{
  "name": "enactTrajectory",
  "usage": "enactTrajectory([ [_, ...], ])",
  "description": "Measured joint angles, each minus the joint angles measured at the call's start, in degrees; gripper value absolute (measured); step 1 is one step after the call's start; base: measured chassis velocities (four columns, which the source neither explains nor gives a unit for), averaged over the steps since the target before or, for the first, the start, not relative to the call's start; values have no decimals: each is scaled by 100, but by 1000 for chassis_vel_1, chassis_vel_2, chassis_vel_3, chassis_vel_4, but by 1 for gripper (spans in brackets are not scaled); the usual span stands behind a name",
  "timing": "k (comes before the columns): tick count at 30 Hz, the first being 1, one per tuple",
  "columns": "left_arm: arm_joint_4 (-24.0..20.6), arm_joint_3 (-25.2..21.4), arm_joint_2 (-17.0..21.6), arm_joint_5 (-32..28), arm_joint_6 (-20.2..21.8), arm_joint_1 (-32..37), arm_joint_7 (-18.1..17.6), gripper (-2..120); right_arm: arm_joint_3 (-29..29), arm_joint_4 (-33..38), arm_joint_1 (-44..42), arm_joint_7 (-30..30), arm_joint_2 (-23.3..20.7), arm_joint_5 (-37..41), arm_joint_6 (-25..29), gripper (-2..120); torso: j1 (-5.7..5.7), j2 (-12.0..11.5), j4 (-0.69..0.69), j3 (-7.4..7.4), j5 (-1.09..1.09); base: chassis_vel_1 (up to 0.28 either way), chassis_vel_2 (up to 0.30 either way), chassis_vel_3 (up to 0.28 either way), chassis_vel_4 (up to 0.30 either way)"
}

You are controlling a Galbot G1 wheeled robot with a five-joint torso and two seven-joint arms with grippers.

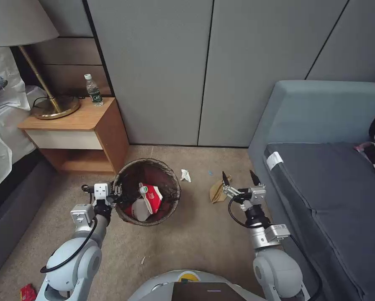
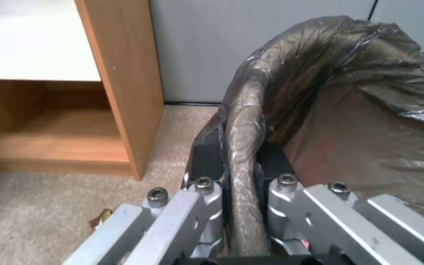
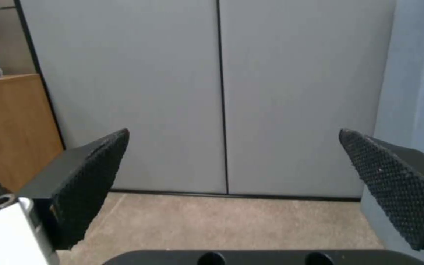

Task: Pick up the trash bin, then pick up the garbage from the floor and place it into the trash bin.

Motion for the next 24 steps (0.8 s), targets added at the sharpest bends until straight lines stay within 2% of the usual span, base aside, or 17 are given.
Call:
enactTrajectory([
  [24, 14, -98, 1, 61, -62, 19, -16, 6, 5, 1, -31, 9, 12, -4, -3, 100, 0, 0, 0, 0, -1, -102, 99, 94, -99],
])
